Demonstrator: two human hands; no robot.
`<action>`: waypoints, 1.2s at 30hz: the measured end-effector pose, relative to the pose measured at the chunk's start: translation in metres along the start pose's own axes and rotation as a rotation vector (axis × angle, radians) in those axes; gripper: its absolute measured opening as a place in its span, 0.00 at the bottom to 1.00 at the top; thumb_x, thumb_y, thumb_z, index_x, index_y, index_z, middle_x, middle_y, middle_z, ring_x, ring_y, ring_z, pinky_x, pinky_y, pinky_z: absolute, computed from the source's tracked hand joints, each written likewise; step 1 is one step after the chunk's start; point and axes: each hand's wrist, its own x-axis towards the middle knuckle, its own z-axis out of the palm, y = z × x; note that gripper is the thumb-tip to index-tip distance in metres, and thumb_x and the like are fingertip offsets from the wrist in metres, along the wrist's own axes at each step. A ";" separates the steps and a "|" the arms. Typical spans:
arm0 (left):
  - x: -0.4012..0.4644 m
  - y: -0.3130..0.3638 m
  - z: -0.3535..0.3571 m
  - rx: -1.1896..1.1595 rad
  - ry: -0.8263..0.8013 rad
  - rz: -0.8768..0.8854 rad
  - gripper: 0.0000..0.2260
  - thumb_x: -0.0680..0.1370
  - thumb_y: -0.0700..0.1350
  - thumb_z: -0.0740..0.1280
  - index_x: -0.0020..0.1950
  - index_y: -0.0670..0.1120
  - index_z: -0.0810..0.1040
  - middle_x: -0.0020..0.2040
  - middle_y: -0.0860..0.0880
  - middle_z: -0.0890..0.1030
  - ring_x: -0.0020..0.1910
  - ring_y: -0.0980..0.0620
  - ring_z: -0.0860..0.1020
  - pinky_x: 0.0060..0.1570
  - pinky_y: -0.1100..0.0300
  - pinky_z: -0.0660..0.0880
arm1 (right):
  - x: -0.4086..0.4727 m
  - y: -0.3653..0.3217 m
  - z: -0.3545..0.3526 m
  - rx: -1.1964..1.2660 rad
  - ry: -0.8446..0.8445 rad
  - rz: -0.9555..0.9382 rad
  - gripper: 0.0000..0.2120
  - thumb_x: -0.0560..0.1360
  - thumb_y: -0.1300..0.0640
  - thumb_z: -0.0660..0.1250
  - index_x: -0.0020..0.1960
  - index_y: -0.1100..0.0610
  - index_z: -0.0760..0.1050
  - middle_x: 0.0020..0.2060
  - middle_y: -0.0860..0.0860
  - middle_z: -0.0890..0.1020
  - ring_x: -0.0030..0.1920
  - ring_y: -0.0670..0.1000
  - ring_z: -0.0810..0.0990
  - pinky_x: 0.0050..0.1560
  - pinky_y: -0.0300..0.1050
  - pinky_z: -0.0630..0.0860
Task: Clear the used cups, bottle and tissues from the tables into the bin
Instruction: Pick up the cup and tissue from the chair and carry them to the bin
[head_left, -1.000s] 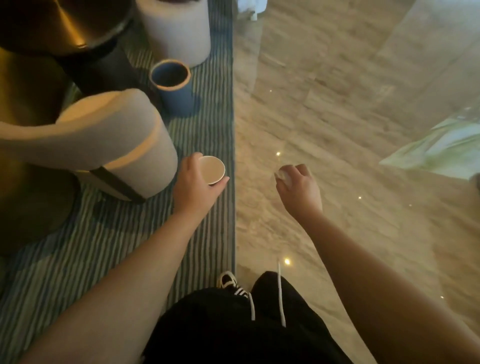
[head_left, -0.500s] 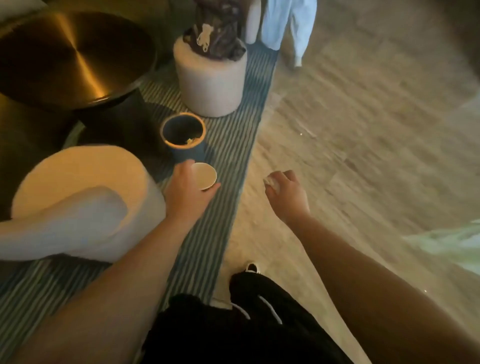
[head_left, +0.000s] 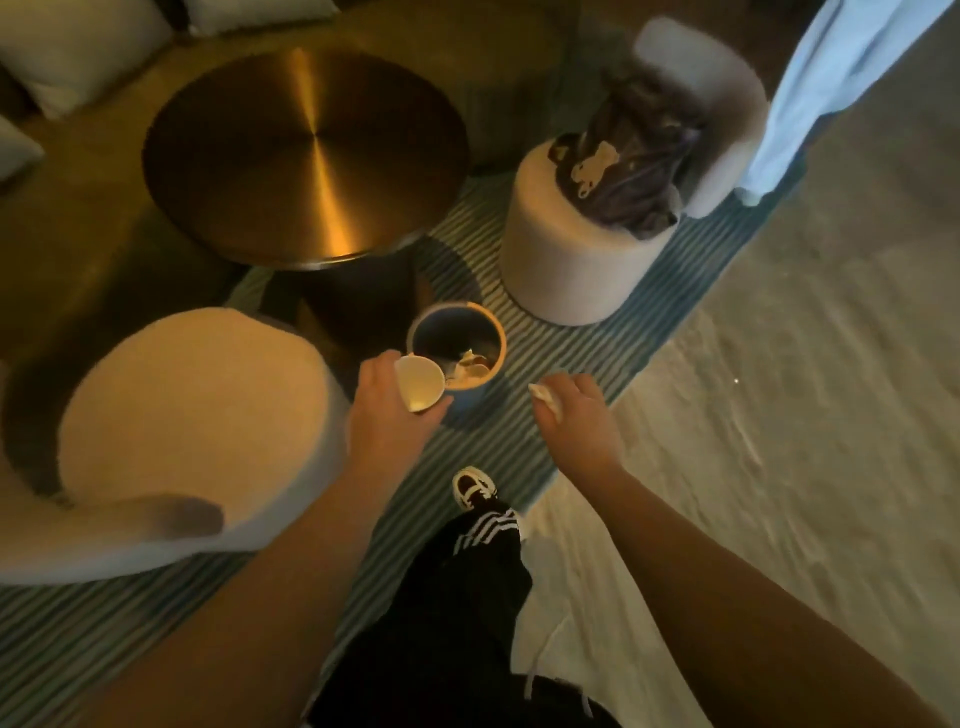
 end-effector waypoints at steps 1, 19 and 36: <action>0.019 0.000 0.011 0.009 0.005 -0.038 0.33 0.65 0.55 0.77 0.64 0.51 0.66 0.59 0.50 0.70 0.53 0.60 0.65 0.46 0.60 0.67 | 0.028 0.002 0.002 -0.003 -0.033 -0.034 0.13 0.76 0.52 0.64 0.59 0.53 0.74 0.53 0.53 0.74 0.52 0.52 0.74 0.49 0.41 0.67; 0.211 -0.020 0.202 0.024 0.078 -0.661 0.36 0.63 0.55 0.79 0.63 0.47 0.65 0.60 0.48 0.69 0.55 0.47 0.72 0.47 0.51 0.74 | 0.368 0.062 0.067 -0.144 -0.544 -0.246 0.12 0.78 0.56 0.62 0.61 0.55 0.74 0.55 0.53 0.73 0.52 0.50 0.74 0.51 0.40 0.68; 0.205 -0.133 0.376 0.240 0.232 -0.822 0.42 0.67 0.58 0.74 0.74 0.44 0.60 0.70 0.41 0.69 0.69 0.43 0.66 0.67 0.49 0.61 | 0.463 0.182 0.232 -0.222 -0.625 -0.572 0.09 0.76 0.55 0.66 0.56 0.51 0.78 0.52 0.46 0.80 0.54 0.43 0.75 0.53 0.31 0.66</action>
